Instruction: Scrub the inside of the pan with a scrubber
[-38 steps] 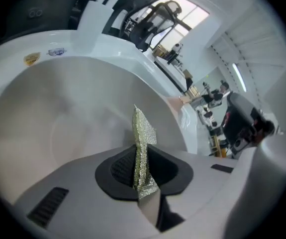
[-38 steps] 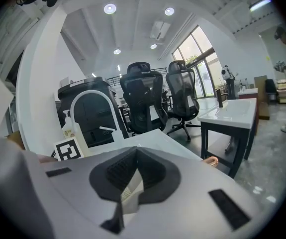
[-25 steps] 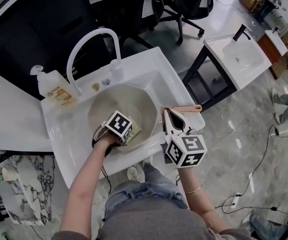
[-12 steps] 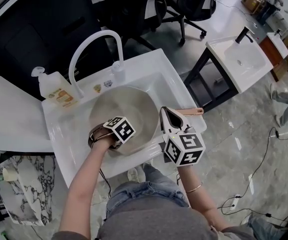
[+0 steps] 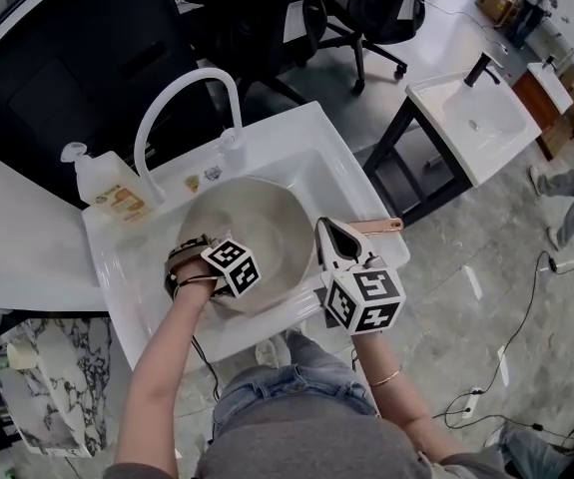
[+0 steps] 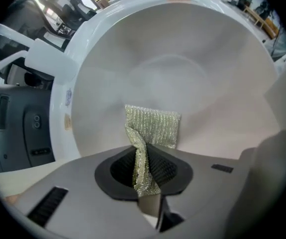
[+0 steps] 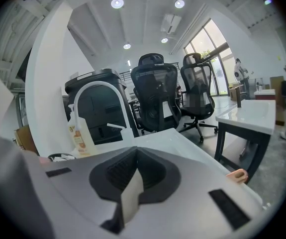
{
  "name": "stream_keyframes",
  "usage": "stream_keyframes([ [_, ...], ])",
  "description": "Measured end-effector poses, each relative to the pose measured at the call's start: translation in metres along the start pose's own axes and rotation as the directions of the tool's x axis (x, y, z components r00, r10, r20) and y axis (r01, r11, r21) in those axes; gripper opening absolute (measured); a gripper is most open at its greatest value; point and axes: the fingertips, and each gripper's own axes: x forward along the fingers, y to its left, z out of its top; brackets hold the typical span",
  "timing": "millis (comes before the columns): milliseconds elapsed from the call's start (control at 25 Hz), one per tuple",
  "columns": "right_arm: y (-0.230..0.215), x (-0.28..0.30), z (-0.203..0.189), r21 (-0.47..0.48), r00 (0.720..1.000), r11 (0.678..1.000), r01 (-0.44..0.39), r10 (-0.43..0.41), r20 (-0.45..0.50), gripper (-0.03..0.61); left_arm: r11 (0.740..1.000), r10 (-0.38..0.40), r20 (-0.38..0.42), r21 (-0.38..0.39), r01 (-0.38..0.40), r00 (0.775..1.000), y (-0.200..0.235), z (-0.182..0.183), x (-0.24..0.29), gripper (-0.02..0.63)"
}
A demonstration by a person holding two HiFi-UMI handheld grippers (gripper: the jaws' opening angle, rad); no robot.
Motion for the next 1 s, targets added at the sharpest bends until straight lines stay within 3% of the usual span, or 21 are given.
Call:
stream_keyframes([
  [240,0.000,-0.003,-0.003,-0.001,1.000,1.000,0.002,-0.002,-0.006,0.011,0.985,0.171,0.032,-0.007,-0.171,0.985,0.033,-0.004,-0.007,0.060],
  [520,0.008,-0.007,-0.007,-0.012,1.000,1.000,0.000,0.000,-0.008,0.011,0.935,0.354,0.096,-0.027,-0.353,0.930,0.070,-0.003,-0.022,0.059],
  [680,0.008,-0.012,-0.009,-0.014,1.000,1.000,0.011,-0.012,-0.006,0.011,0.896,0.443,0.147,-0.080,-0.436,0.884,0.090,0.000,-0.039,0.060],
  [800,0.007,-0.015,-0.009,-0.014,1.000,1.000,0.019,-0.019,-0.003,0.011,0.863,0.505,0.218,-0.160,-0.480,0.835,0.100,0.007,-0.060,0.060],
  [1000,0.012,-0.017,-0.008,-0.016,1.000,1.000,0.018,-0.018,0.007,0.011,0.820,0.559,0.344,-0.369,-0.438,0.755,0.107,0.012,-0.092,0.060],
])
